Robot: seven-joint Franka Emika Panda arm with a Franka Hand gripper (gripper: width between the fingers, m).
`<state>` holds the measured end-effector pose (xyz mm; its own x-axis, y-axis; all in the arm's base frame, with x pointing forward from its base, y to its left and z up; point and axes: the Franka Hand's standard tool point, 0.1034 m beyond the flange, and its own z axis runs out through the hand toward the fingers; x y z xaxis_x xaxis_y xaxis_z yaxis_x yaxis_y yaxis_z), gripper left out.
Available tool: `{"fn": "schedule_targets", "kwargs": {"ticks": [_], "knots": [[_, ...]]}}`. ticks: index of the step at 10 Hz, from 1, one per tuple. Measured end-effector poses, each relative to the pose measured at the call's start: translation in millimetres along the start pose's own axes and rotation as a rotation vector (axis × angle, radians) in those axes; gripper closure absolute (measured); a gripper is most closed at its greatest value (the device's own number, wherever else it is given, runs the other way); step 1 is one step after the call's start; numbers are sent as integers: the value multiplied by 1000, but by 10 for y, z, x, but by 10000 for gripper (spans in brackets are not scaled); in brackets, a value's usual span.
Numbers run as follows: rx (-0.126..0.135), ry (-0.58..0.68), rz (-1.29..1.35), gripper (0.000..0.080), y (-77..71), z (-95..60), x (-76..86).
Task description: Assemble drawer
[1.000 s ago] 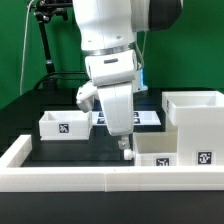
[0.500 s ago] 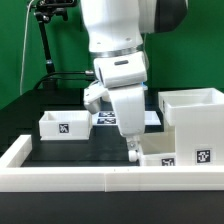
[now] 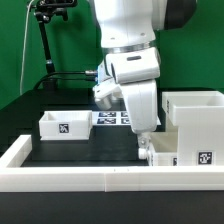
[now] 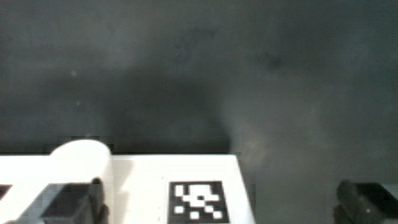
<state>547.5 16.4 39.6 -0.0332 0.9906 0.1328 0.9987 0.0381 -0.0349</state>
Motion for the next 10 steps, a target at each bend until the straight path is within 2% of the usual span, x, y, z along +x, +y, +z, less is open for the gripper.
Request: {"fn": "schedule_targets", "kwargs": {"ticks": [1, 4, 6, 10], "knots": [[2, 3, -2, 150, -2, 10, 40], [2, 3, 5, 150, -6, 11, -1], [1, -2, -22, 150, -18, 4, -169], [24, 9, -2, 150, -79, 146, -236]]}}
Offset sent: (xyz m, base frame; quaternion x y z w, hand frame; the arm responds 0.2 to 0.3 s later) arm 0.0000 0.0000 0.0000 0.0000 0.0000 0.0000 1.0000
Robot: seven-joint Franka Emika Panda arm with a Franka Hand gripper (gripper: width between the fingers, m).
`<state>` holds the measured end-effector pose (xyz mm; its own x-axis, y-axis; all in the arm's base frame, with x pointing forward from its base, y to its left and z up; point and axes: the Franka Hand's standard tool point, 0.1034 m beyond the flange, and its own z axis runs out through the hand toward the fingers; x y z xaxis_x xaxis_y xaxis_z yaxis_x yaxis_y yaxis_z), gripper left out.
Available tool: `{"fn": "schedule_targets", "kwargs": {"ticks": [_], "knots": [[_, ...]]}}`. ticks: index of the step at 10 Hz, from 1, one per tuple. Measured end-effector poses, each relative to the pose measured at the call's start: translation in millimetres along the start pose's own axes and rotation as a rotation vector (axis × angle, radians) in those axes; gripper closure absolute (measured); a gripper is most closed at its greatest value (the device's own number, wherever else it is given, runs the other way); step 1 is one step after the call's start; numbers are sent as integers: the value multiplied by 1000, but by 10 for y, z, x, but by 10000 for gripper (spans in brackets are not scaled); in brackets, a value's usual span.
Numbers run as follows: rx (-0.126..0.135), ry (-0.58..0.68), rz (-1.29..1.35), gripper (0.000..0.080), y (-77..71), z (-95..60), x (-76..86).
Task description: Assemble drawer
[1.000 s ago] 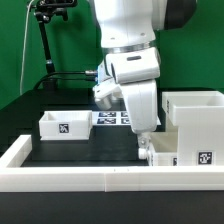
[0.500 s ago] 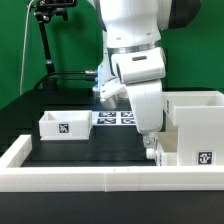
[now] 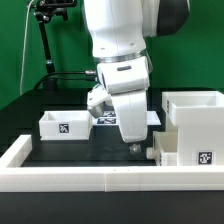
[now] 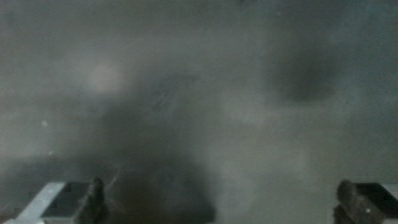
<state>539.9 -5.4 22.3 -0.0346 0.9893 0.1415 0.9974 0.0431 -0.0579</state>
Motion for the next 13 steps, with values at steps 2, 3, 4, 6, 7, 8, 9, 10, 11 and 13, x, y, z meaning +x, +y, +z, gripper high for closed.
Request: {"fn": "schedule_targets", "kwargs": {"ticks": [2, 3, 4, 6, 7, 8, 9, 10, 11, 13], "knots": [[5, 4, -1, 150, -8, 33, 66], [4, 5, 10, 150, 3, 27, 108], [4, 8, 19, 150, 21, 24, 172], [11, 11, 42, 150, 21, 59, 256], [12, 10, 76, 150, 16, 67, 273], [12, 4, 94, 150, 15, 70, 282], [11, 1, 101, 150, 16, 72, 282], [10, 0, 101, 150, 17, 70, 273], [7, -1, 104, 150, 21, 55, 223], [-6, -11, 129, 150, 4, -76, 24]]}}
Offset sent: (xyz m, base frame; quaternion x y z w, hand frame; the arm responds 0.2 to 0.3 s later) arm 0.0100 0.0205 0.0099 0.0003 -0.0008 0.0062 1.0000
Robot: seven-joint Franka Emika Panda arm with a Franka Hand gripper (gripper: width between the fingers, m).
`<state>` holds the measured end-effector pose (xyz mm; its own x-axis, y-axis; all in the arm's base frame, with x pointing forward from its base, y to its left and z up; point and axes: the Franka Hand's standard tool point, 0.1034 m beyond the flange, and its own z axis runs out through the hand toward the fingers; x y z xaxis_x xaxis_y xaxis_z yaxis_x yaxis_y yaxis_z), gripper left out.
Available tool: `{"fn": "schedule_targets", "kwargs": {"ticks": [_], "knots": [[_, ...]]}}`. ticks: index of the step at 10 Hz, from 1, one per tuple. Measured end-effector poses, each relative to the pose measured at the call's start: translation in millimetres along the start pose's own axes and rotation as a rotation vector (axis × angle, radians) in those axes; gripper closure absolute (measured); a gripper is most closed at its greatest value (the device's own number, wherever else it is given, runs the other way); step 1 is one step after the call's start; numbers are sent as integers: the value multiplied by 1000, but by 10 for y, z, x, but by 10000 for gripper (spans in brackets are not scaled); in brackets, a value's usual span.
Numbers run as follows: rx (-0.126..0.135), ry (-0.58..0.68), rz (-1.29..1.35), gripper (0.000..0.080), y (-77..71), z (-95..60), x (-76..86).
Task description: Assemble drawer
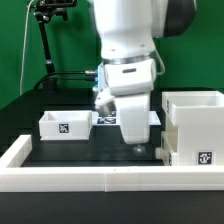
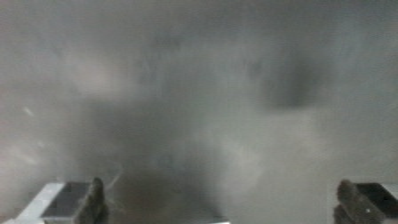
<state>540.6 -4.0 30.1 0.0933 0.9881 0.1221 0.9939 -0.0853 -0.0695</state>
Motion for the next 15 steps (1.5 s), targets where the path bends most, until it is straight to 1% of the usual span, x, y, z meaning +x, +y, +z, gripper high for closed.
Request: {"fn": "schedule_targets", "kwargs": {"ticks": [2, 3, 4, 5, 6, 7, 11, 12, 13, 14, 15], "knots": [[-13, -14, 18, 150, -98, -181, -129], [-20, -23, 25, 150, -175, -288, -170], [-23, -29, 31, 150, -228, -345, -195], [-31, -32, 62, 150, -319, -363, -225], [-24, -33, 84, 150, -440, -307, -240], [-13, -33, 83, 150, -432, -302, -240], [-16, -31, 93, 150, -435, -302, -258], [-53, -19, 176, 150, -494, -333, -337], [-86, -16, 286, 150, -671, -350, -406], [-88, -19, 380, 150, -842, -321, -392], [-81, -20, 448, 150, -927, -299, -360]]}}
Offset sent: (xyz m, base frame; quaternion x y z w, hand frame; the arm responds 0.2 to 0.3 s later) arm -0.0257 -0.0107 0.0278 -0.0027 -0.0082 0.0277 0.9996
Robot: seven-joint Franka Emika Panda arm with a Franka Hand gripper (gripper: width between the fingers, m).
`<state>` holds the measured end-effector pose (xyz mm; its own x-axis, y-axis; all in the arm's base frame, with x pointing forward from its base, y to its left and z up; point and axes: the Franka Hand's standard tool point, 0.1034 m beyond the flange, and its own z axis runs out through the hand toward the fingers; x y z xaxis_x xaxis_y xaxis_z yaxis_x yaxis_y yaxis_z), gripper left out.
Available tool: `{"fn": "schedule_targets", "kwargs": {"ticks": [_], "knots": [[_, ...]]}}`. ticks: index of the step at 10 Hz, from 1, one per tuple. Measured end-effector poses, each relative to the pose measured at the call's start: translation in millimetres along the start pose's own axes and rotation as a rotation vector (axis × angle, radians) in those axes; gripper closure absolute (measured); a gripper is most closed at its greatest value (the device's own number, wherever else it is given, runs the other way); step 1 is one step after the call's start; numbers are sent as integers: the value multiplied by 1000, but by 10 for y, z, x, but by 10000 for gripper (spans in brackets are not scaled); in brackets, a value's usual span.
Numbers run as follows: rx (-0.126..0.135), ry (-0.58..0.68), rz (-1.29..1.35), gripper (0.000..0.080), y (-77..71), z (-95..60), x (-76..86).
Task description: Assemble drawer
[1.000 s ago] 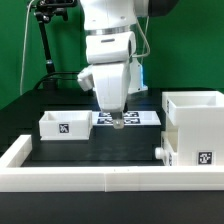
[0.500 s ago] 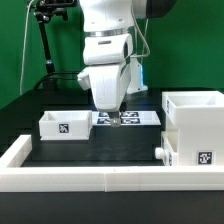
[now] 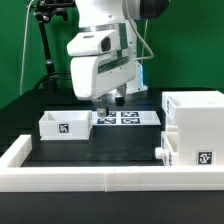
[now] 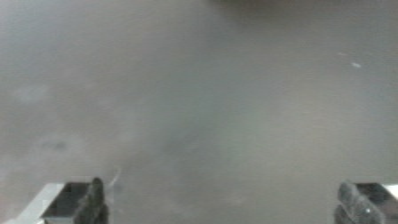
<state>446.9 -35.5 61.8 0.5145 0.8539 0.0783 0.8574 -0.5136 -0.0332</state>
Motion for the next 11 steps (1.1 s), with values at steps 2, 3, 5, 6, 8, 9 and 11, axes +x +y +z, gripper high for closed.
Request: {"fn": "schedule_targets", "kwargs": {"ticks": [2, 3, 5, 6, 8, 9, 11], "knots": [[19, -7, 17, 150, 0, -3, 6], [17, -6, 17, 150, 9, -3, 9], [17, -6, 18, 150, 8, -1, 8], [18, -6, 18, 150, 7, 1, 7], [18, -6, 18, 150, 6, 3, 7], [12, -5, 61, 150, 16, -8, -15], [-11, -5, 204, 150, 33, -26, -141]]}}
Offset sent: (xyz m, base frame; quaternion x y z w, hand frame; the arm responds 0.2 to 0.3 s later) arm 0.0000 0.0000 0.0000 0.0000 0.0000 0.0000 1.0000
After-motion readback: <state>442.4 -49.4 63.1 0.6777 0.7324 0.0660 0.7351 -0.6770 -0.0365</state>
